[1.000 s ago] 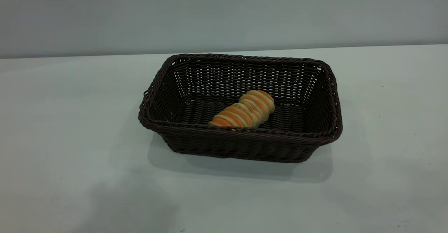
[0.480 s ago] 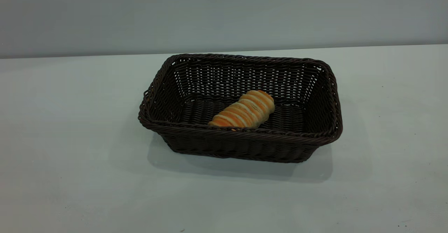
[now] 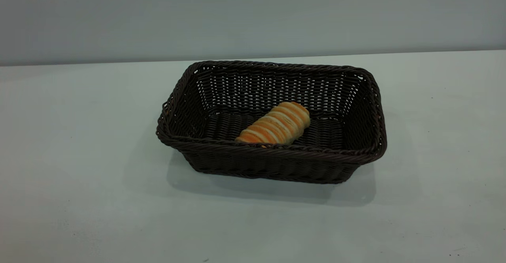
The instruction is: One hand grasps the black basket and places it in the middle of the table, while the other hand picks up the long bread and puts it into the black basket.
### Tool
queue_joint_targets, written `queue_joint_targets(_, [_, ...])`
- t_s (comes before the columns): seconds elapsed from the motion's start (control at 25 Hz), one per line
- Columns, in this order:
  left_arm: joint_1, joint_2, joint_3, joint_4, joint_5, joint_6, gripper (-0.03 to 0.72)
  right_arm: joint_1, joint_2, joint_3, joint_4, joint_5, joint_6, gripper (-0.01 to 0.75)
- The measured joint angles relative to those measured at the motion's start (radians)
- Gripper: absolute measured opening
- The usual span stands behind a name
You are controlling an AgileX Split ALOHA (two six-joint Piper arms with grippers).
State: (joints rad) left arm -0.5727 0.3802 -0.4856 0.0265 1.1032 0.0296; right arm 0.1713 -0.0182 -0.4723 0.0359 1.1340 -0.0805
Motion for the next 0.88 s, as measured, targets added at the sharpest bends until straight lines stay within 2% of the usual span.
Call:
queue_joint_targets(0.12, [0.000, -0.080, 0.000, 0.000, 0.002, 0.000, 0.593, -0.006, 0.000, 0.000, 0.000, 0.000, 0.000, 0.428])
queue_joint_targets(0.32, [0.000, -0.198, 0.000, 0.000, 0.008, 0.000, 0.593, -0.126, 0.000, 0.000, 0.000, 0.000, 0.000, 0.428])
queue_joint_targets(0.44, [0.005, -0.253, 0.000, 0.000, 0.009, 0.000, 0.592, -0.142, 0.000, 0.000, 0.000, 0.000, 0.000, 0.428])
queue_joint_targets(0.48, [0.027, -0.265, 0.000, 0.000, 0.010, 0.000, 0.593, -0.142, 0.000, 0.000, 0.000, 0.000, 0.000, 0.428])
queue_joint_targets(0.56, [0.137, -0.270, 0.000, 0.000, 0.013, 0.000, 0.593, -0.142, 0.000, 0.000, 0.000, 0.000, 0.000, 0.428])
queue_joint_targets(0.68, [0.353, -0.274, 0.000, 0.000, 0.014, 0.000, 0.593, -0.142, 0.000, 0.000, 0.000, 0.000, 0.000, 0.428])
queue_joint_targets(0.8, [0.485, -0.283, 0.000, 0.000, 0.015, 0.000, 0.593, -0.142, 0.000, 0.000, 0.000, 0.000, 0.000, 0.428])
queue_joint_targets(0.88, [0.530, -0.316, 0.000, 0.000, 0.015, 0.000, 0.593, -0.142, 0.000, 0.000, 0.000, 0.000, 0.000, 0.428])
